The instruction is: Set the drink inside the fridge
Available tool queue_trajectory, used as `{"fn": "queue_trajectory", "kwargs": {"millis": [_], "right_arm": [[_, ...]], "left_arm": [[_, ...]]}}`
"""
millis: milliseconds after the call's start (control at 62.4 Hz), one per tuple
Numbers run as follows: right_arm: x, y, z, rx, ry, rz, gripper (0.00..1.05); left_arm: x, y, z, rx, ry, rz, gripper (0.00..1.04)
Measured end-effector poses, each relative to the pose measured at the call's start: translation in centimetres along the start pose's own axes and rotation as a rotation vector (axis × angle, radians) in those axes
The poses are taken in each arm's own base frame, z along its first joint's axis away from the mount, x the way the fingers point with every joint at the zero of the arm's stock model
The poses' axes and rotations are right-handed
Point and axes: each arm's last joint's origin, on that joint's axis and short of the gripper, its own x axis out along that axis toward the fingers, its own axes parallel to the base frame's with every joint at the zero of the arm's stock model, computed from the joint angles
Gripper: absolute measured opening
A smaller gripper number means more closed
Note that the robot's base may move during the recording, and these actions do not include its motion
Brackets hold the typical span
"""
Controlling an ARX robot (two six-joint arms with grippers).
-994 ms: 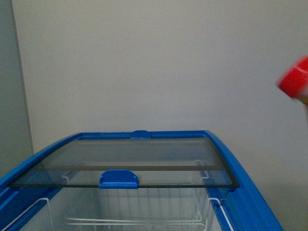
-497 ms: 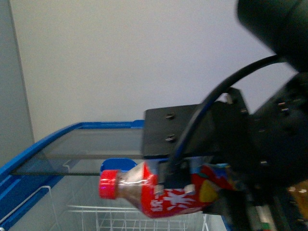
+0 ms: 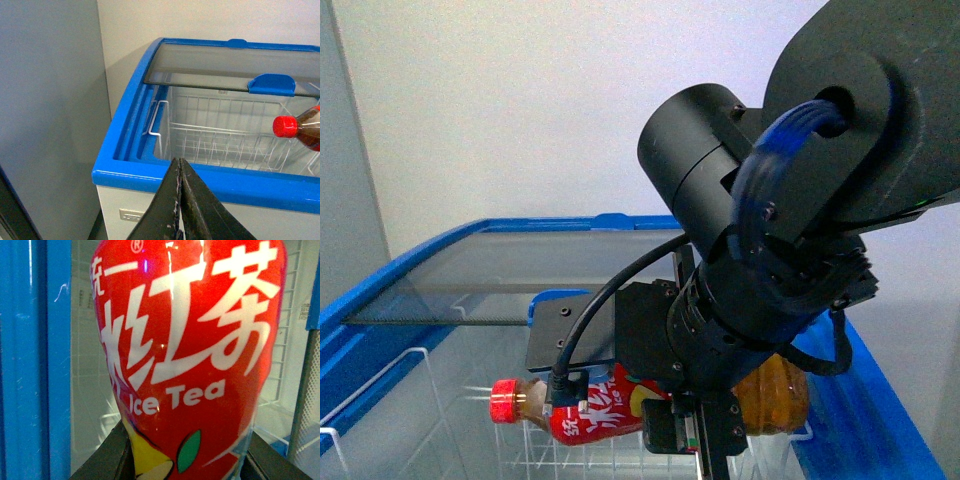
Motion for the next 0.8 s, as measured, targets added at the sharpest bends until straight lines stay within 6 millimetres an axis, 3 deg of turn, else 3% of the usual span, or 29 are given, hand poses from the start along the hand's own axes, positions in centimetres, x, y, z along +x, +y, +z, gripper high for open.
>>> {"fn": "queue_trajectory", "kwargs": {"millis": [513, 705, 801], "right_arm": [[6.5, -0.3, -1.4, 0.041, 0.012, -0.043, 0.36], [7.8, -1.6, -1.2, 0.056, 0.02, -0.128, 0.36], [9.5, -1.3, -1.6, 0.062, 0.056, -0.157, 0.36]], "left_arm": [[0.0, 0.0, 0.0, 0.0, 0.001, 0.0, 0.03], [0.0, 0.0, 0.0, 0.0, 0.001, 0.0, 0.03], [0.0, 0.0, 0.0, 0.0, 0.001, 0.0, 0.03]]}}
